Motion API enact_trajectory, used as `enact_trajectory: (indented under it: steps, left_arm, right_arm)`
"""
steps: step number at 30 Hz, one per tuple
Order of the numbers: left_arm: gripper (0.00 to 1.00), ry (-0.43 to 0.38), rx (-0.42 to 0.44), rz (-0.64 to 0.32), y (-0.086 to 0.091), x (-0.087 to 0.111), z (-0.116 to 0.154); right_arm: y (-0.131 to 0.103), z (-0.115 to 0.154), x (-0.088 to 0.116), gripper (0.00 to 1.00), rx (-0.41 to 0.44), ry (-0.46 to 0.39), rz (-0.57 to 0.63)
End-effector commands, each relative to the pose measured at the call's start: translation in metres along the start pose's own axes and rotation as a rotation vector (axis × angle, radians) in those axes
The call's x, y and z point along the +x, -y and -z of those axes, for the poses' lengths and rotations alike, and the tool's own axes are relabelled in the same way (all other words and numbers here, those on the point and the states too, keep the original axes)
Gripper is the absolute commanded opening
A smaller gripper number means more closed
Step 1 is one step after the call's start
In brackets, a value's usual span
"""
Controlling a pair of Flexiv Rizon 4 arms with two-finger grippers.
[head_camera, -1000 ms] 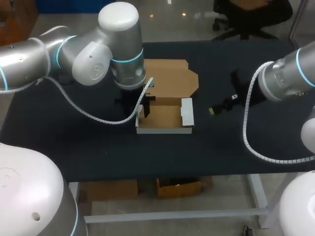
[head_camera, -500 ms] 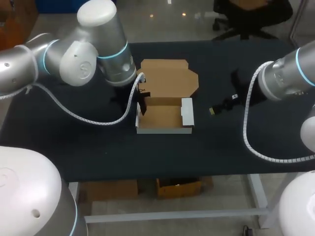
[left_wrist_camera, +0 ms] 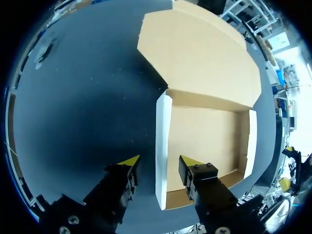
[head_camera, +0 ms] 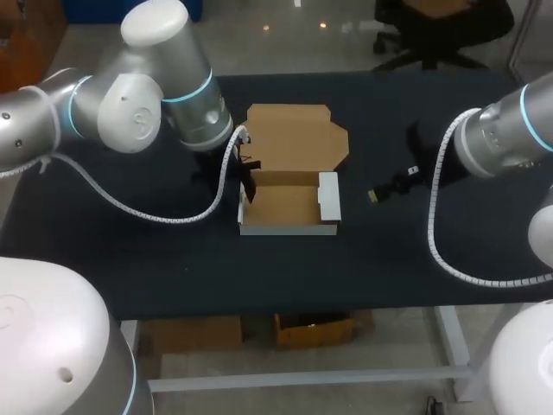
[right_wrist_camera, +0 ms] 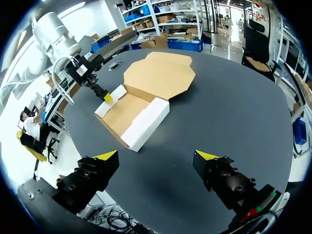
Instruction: Assemble the packaging by folding the flat box into shape, placing the metal phone stand inside, and closing the box properly
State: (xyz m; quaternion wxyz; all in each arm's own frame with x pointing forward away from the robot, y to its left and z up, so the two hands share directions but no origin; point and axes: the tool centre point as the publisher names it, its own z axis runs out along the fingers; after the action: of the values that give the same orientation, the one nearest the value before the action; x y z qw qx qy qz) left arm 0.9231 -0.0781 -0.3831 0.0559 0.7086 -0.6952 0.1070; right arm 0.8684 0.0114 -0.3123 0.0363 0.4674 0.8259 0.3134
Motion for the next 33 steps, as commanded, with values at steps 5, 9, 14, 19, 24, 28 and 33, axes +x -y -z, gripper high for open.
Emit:
enact_trajectory:
  steps: [5,9,14,19,24,28,33]
  left_arm:
    - [0.44,0.037,0.010,0.012,0.001,0.003,-0.007]
    - [0.39,0.069,0.014,0.013,0.002,0.006,-0.012]
    - [0.33,0.108,0.029,0.015,0.001,0.008,-0.018]
    - [0.19,0.125,0.030,0.020,0.002,0.008,-0.019]
    - [0.00,0.146,0.037,0.030,0.003,0.007,-0.021]
    - [0.00,0.159,0.038,0.034,0.003,0.006,-0.021]
    - [0.00,0.171,0.045,0.032,0.003,0.006,-0.021]
  right_arm:
    - [0.000,0.001,0.000,1.00,0.004,-0.004,-0.003]
    - [0.000,0.001,0.000,1.00,0.004,-0.005,-0.003]
    - [0.002,0.000,0.000,1.00,0.005,-0.006,-0.006]
    - [0.002,0.000,0.000,1.00,0.008,-0.008,-0.010]
    - [0.002,-0.001,0.000,1.00,0.010,-0.012,-0.014]
    - [0.002,-0.002,0.000,1.00,0.014,-0.012,-0.016]
    - [0.002,-0.004,0.001,1.00,0.018,-0.012,-0.017]
